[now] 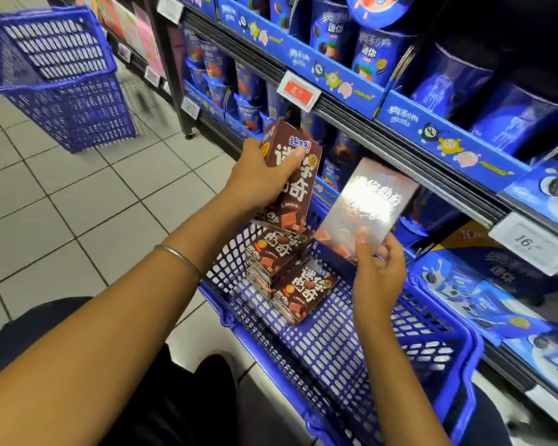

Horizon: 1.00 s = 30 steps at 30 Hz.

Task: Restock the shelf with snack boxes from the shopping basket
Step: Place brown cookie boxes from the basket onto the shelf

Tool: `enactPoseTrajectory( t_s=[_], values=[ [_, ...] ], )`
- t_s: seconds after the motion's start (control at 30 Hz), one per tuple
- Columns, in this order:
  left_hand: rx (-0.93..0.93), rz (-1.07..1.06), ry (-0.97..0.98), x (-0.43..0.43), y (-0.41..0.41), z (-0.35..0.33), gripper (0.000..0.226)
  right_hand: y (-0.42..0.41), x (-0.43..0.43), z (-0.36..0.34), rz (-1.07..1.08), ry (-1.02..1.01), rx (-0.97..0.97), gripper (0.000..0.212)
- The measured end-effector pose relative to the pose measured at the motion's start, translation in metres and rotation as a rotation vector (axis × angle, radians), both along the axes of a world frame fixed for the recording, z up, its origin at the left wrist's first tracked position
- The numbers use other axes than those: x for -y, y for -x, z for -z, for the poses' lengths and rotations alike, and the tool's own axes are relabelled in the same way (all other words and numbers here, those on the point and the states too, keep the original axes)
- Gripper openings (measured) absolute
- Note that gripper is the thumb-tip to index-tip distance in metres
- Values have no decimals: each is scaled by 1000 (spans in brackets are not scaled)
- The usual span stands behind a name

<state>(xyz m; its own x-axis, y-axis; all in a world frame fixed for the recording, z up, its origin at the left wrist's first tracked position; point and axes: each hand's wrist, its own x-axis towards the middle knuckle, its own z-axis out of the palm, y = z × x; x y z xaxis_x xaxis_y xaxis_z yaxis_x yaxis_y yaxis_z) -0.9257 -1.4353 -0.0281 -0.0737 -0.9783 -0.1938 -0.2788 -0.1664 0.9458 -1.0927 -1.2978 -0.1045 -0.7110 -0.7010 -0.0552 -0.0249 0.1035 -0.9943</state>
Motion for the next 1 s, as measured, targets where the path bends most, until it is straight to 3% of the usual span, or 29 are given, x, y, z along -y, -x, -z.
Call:
enactPoseTrajectory(
  t_s=[0.13,0.23,0.53,0.67,0.77,0.87,1.0],
  values=[
    [-17,50,-25,-1,3,4,71,8,-1,-20,-49,30,82,50],
    [2,115,-41,-4,8,5,73,3,0,-28,-143,36,107,36],
    [-48,176,-94,-10,13,5,74,-18,3,-29,-334,-14,118,25],
    [-182,218,-161,-15,18,2,78,-28,3,-27,-385,-52,168,17],
    [-260,268,-240,-18,20,1,91,-33,3,-29,-407,-84,223,17],
    [-235,298,-292,-21,16,-1,122,-35,3,-31,-408,-93,256,16],
    [-215,323,-240,-28,13,-4,92,-35,3,-31,-376,-111,252,18]
  ],
)
